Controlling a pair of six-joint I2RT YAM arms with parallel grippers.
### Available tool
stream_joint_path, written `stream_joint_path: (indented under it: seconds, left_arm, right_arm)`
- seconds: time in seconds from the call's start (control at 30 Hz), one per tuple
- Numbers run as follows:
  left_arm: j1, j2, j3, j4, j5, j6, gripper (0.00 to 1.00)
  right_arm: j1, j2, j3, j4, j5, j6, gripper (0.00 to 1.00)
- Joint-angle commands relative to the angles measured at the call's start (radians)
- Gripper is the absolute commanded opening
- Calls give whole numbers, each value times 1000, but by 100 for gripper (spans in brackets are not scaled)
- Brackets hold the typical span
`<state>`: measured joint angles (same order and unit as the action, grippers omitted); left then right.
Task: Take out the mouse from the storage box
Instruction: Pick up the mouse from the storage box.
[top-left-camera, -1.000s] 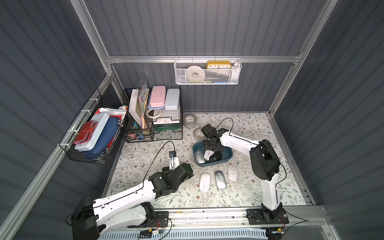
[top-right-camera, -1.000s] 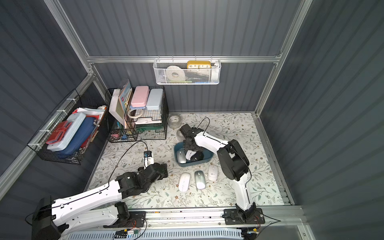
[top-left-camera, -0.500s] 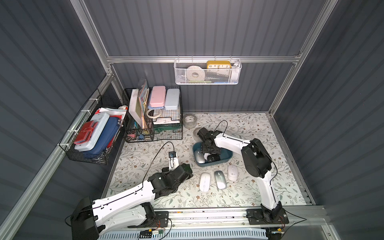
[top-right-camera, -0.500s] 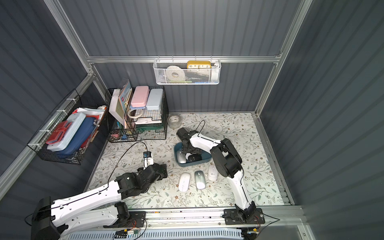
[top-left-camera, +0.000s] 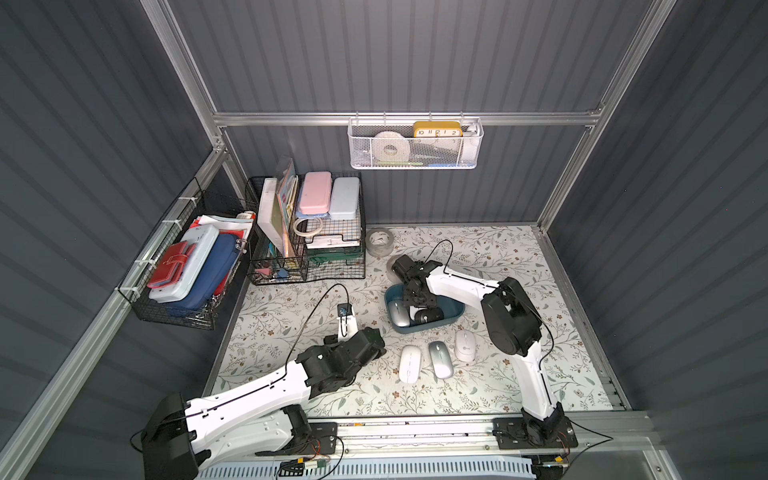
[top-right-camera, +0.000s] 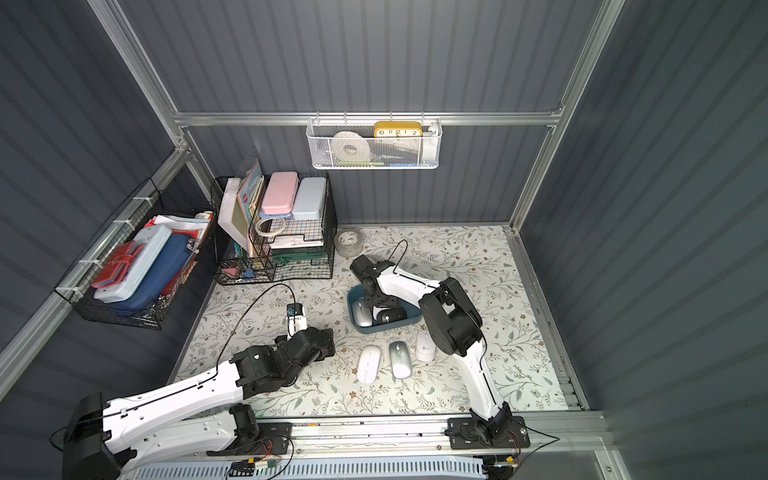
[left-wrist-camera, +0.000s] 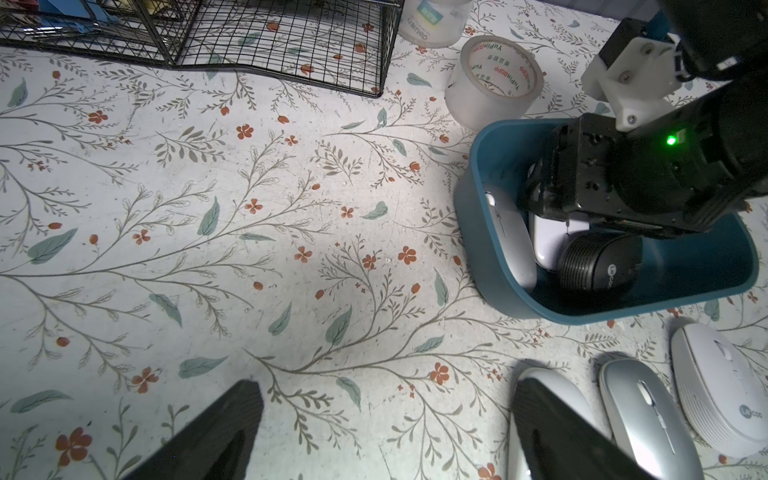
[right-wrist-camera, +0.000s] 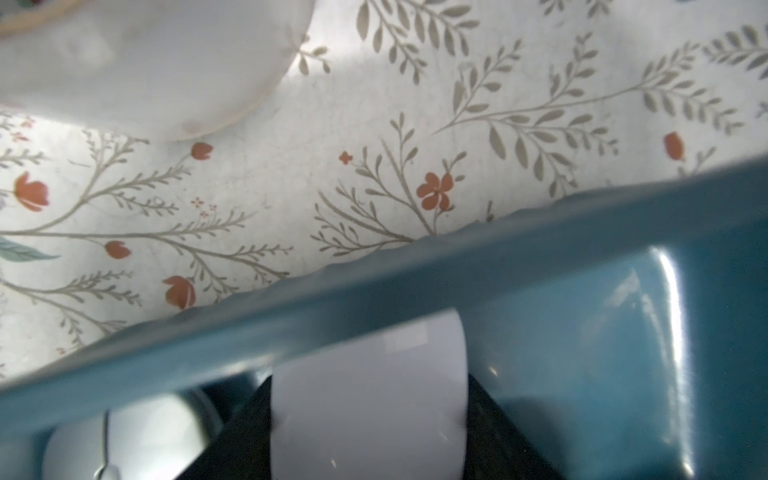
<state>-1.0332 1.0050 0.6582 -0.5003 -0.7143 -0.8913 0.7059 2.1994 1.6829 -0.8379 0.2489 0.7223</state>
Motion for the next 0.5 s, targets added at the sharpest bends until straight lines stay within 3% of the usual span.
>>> stream_joint_path:
  seconds: [0.0, 0.47]
  left_arm:
    - [5, -5, -5, -16, -6, -14, 99]
    - [5, -20, 7, -30, -13, -8, 99]
  right_arm:
    - [14, -69, 29, -19, 52, -21, 63]
    - [10, -244, -4, -49, 150, -85, 64]
